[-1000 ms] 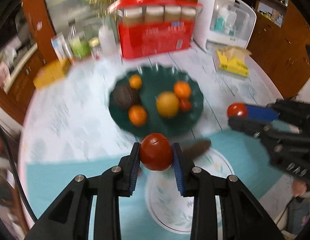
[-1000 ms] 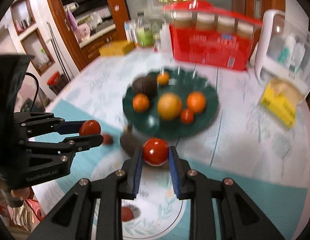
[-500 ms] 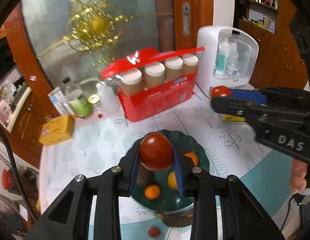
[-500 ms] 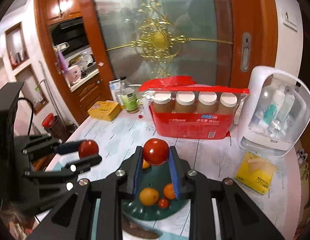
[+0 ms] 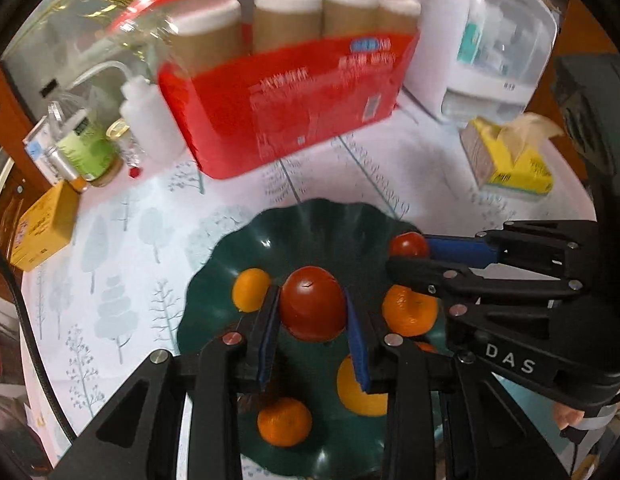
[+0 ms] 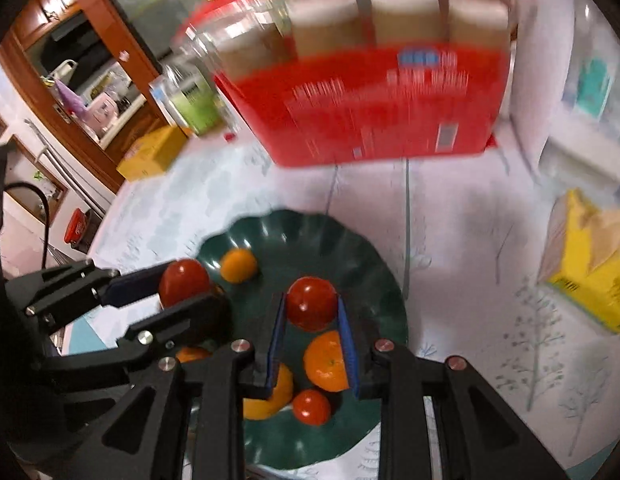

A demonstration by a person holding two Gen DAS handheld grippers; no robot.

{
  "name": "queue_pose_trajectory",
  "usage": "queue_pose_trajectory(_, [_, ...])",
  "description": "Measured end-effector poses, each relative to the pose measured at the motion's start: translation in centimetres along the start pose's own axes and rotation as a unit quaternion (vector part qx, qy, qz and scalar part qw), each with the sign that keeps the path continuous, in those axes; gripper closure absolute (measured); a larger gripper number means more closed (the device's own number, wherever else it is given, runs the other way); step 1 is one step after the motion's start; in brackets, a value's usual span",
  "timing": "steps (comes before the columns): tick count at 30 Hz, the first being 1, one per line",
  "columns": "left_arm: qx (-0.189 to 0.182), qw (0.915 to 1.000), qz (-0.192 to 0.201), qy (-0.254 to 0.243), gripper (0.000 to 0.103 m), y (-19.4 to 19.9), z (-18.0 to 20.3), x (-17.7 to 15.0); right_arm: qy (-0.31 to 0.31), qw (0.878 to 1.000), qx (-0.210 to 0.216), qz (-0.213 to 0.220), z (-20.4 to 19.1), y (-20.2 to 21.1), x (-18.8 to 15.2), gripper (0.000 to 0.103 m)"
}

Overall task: Organize fruits
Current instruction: 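Carry both tomatoes to the green plate and open both tools, then move both tools back toward the remaining lychees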

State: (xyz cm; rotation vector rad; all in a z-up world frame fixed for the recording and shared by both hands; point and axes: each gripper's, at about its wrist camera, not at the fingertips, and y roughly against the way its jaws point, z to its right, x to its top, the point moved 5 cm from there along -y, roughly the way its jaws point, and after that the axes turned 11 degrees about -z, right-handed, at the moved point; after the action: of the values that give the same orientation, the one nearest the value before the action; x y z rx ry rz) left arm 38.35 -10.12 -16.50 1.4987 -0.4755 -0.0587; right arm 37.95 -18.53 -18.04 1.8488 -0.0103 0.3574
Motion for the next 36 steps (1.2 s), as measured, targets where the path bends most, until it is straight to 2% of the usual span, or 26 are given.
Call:
queue_pose_trajectory(8, [0.011,0.9992,-0.025,-0.029,0.073,-3.8,0.4,0.1,-0.019,0.999,0.014,-0.030,1.7,-3.8,-0.3,0.077])
queue_pose_trajectory(15, [0.014,0.9991,-0.032,-0.025,0.073,-4.4,-0.1,-0.2,-0.017,0.999,0.023,-0.042,1.6,-5.1,-0.3,0.076])
queue_pose_trajectory(18, [0.009,0.9994,-0.025,-0.020,0.068,-3.9,-0.1,-0.3,-0.015,0.999,0.021,-0.042,1.4,-5.1,-0.2,0.075])
queue_pose_trajectory(22, [0.007,0.9998,-0.012,-0.012,0.049,-2.7,-0.5,-0.5,-0.020,0.999,0.031,-0.038,1.7,-4.4,-0.3,0.074])
queue_pose_trajectory(36, [0.008,0.9998,0.019,-0.002,0.049,1.9,-0.1,-2.2,-0.006,1.000,0.020,-0.005,0.9,-0.3,-1.6,0.074])
